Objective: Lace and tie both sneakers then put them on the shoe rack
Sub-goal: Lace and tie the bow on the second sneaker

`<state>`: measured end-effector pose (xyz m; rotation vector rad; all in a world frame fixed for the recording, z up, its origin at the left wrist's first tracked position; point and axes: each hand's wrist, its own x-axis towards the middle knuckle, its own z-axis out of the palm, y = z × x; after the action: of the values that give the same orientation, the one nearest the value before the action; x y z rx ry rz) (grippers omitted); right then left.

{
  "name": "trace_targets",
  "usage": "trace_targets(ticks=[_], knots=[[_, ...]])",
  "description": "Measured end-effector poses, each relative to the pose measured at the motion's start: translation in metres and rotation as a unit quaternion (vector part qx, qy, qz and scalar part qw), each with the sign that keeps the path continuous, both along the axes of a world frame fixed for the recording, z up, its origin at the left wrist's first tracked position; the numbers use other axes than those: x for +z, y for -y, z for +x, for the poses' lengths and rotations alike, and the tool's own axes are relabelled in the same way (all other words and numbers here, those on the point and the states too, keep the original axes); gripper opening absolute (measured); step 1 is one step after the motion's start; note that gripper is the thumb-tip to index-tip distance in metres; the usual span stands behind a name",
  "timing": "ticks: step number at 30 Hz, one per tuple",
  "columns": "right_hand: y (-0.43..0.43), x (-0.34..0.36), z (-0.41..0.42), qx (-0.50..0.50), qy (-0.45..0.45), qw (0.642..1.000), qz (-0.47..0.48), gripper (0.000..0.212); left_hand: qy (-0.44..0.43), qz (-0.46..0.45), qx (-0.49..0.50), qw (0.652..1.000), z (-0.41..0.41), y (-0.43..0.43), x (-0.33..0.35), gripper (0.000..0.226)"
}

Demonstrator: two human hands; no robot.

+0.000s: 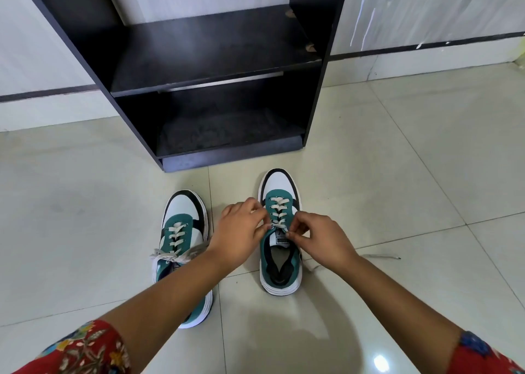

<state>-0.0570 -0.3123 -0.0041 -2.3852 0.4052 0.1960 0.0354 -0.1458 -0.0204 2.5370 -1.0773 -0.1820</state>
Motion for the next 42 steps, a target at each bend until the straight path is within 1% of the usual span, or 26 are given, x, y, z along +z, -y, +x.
trace_targets(ticks=[3,6,7,9,11,14,18,22,27,31,33,34,35,36,37,39,40,42], knots=[[0.002,-0.001,-0.002,-0.007,0.006,1.000,0.002,0.012,0.021,-0.015,0.002,1.000,-0.001,0.000,-0.001,0.012],[0.000,-0.002,-0.001,-0.002,0.017,1.000,-0.013,0.011,0.023,-0.009,-0.009,1.000,-0.004,0.000,-0.005,0.016],[-0.001,-0.002,0.000,-0.002,0.022,1.000,-0.017,0.014,0.024,-0.010,-0.016,1.000,-0.004,0.000,-0.005,0.018],[-0.002,-0.003,0.002,0.010,0.030,0.998,-0.048,0.020,0.045,-0.013,-0.022,0.999,-0.002,0.000,-0.005,0.016],[-0.001,-0.004,0.004,0.011,0.026,0.997,-0.075,0.021,0.075,-0.012,-0.009,0.997,0.001,-0.002,-0.006,0.011],[0.001,-0.008,-0.001,-0.021,0.012,0.998,-0.059,0.019,0.079,-0.008,0.003,0.997,0.001,-0.008,-0.009,0.011],[-0.001,-0.012,-0.009,-0.054,0.014,0.998,-0.031,0.017,0.081,-0.017,0.004,0.997,-0.001,-0.013,-0.014,0.015],[0.001,-0.012,-0.008,-0.073,0.010,0.997,0.015,0.015,0.083,-0.024,-0.004,0.996,0.000,-0.013,-0.012,0.015],[0.001,-0.013,-0.012,-0.085,0.003,0.996,0.035,0.015,0.088,-0.018,-0.014,0.996,0.000,-0.017,-0.016,0.014],[0.003,-0.015,-0.012,-0.092,-0.003,0.994,0.065,0.013,0.065,-0.004,-0.017,0.998,0.000,-0.018,-0.015,0.013],[0.004,-0.013,-0.010,-0.092,-0.026,0.991,0.094,0.013,0.008,0.008,-0.008,1.000,0.000,-0.018,-0.011,0.018],[0.005,-0.011,-0.010,-0.090,-0.040,0.989,0.112,0.014,-0.049,0.003,0.003,0.999,0.001,-0.018,-0.010,0.019],[0.006,-0.010,-0.009,-0.088,-0.054,0.986,0.131,0.016,-0.133,-0.017,0.017,0.991,0.001,-0.018,-0.007,0.018],[0.006,-0.008,-0.009,-0.088,-0.060,0.982,0.154,0.018,-0.232,-0.057,0.039,0.970,0.002,-0.016,-0.004,0.017],[0.006,-0.005,-0.008,-0.094,-0.054,0.977,0.183,0.021,-0.320,-0.114,0.071,0.938,0.001,-0.014,0.001,0.020],[0.001,0.000,-0.006,-0.137,-0.011,0.953,0.269,0.027,-0.447,-0.219,0.152,0.854,-0.001,-0.007,0.011,0.028],[-0.002,0.002,-0.004,-0.164,0.013,0.932,0.324,0.029,-0.492,-0.255,0.178,0.813,-0.002,-0.002,0.015,0.033],[-0.008,0.004,0.001,-0.196,0.060,0.871,0.447,0.034,-0.567,-0.317,0.205,0.733,-0.004,0.006,0.018,0.041]])
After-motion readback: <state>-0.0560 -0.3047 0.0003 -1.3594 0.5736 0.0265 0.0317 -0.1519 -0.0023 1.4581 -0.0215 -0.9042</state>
